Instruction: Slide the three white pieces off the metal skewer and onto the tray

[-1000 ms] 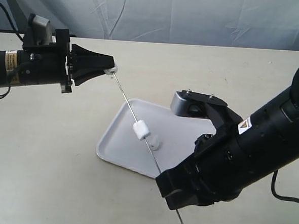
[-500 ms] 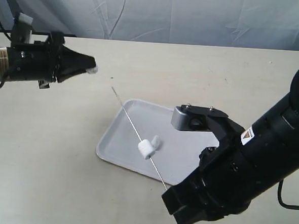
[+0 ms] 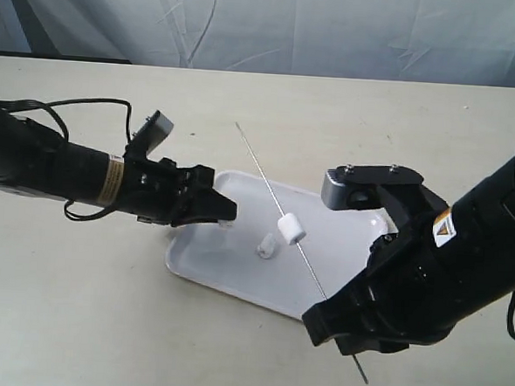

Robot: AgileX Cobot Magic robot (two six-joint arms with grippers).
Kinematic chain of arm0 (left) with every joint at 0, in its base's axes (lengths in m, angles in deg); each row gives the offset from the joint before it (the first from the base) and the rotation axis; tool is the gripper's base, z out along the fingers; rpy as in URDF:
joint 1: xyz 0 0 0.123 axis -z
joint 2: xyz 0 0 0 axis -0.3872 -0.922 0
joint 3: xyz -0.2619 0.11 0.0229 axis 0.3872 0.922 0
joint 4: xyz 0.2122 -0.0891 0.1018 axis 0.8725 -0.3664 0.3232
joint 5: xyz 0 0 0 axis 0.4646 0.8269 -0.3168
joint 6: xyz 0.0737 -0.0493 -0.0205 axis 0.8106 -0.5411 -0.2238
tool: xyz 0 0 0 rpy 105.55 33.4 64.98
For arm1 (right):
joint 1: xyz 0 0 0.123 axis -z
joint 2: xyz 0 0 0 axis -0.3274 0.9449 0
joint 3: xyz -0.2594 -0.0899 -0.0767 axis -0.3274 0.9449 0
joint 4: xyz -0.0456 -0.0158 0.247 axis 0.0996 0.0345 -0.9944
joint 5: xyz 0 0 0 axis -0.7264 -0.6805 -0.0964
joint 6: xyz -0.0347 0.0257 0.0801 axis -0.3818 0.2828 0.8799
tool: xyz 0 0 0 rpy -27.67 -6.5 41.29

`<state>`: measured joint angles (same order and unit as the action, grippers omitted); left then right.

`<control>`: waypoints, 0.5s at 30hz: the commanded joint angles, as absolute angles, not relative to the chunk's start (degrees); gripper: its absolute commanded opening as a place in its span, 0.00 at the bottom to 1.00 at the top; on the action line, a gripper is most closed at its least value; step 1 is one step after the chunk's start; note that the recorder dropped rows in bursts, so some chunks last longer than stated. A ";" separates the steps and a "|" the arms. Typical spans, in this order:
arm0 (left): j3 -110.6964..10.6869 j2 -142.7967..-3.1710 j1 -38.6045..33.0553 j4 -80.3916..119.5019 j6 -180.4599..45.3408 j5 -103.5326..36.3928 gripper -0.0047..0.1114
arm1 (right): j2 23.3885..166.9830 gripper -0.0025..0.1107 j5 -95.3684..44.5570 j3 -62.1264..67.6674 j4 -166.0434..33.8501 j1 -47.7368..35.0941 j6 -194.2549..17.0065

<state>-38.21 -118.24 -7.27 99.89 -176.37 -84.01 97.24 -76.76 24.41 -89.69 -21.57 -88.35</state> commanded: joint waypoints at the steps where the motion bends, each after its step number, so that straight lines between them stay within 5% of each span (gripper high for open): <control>1: -39.72 -121.20 -6.19 97.33 -175.63 -83.35 0.18 | 95.68 0.02 -77.39 24.48 -88.55 -21.54 -87.30; 7: -40.09 -122.15 -6.19 97.51 -175.74 -82.18 0.38 | 95.68 0.02 -77.91 24.48 -88.67 -21.54 -87.10; 15: -40.09 -122.15 -9.74 96.93 -176.24 -103.53 0.39 | 95.82 0.02 -69.54 24.48 -88.56 -21.54 -86.65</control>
<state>-39.66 -122.25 -8.02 97.92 -176.25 -94.24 96.21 -73.77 24.41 -89.09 -21.57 -86.89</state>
